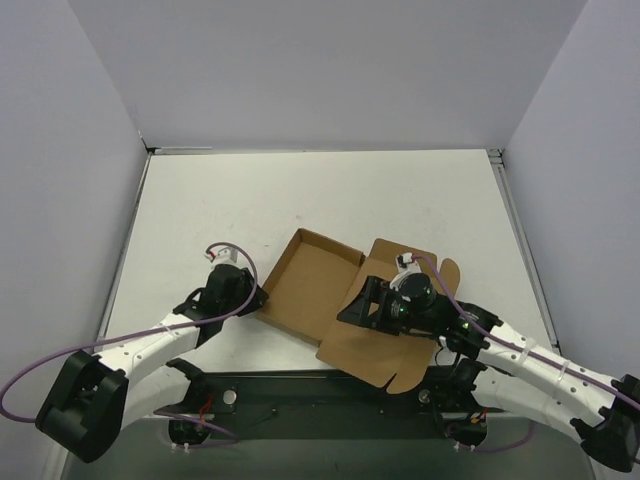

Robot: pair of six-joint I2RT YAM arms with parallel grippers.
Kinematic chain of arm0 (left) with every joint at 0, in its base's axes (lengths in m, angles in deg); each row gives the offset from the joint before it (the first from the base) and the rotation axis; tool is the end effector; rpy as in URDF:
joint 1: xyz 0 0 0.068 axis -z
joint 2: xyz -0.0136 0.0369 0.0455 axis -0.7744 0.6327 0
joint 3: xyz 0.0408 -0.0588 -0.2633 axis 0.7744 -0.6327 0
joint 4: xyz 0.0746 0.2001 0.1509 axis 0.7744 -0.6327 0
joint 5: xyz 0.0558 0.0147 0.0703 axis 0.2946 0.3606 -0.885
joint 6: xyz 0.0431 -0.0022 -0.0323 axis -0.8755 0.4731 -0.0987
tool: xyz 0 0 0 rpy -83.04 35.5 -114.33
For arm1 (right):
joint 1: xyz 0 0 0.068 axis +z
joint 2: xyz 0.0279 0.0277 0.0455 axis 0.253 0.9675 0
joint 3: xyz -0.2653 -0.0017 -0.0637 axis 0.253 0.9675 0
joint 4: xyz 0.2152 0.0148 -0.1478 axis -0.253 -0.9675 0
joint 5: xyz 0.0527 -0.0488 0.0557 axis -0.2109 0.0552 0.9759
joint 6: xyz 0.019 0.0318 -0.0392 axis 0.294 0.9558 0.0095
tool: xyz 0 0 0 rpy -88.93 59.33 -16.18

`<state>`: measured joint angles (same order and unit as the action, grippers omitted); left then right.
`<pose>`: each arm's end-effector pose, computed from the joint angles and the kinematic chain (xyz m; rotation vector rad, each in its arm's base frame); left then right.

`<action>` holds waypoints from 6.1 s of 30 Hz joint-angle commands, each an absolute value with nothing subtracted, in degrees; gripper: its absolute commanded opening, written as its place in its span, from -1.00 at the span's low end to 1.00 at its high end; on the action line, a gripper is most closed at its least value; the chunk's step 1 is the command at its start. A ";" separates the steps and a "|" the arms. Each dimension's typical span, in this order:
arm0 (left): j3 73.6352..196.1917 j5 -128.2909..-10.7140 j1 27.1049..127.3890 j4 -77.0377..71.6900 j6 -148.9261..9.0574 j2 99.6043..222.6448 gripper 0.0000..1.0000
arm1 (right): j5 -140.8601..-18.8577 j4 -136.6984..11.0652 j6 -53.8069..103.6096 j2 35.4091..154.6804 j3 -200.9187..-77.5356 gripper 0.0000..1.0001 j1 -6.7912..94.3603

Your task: Fold the paper box

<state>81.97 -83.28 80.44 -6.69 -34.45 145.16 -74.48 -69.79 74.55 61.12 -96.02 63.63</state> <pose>0.1692 -0.0925 0.1551 -0.4081 2.3357 -0.5637 0.1208 0.1510 0.2617 -0.0247 2.2411 1.3470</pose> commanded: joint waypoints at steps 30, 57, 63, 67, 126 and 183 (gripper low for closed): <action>81.64 -81.37 77.38 -2.84 -37.39 141.71 -0.11 | -83.01 -41.56 99.31 80.32 -82.67 0.69 77.77; 93.68 -79.78 77.12 -27.27 -45.83 131.51 0.72 | -85.30 -64.24 45.69 90.69 -109.63 0.64 55.42; 98.77 -83.91 77.03 -32.11 -50.30 130.10 0.75 | -92.95 -70.56 44.62 89.11 -112.28 0.64 61.23; 108.25 -84.62 76.76 -34.22 -62.39 138.77 0.80 | -91.46 -75.30 51.45 85.69 -111.94 0.60 63.87; 128.38 -75.03 73.43 -30.79 -71.58 166.72 0.86 | -62.18 -69.69 46.57 88.75 -110.52 0.71 23.54; 126.38 -75.04 72.28 -18.05 -70.97 176.43 -1.00 | -60.08 -67.68 48.05 98.08 -116.78 0.55 23.80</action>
<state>127.34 -73.25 71.46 -23.67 -71.25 180.65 -59.34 -68.00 44.65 102.56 -120.24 23.24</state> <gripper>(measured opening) 0.115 0.774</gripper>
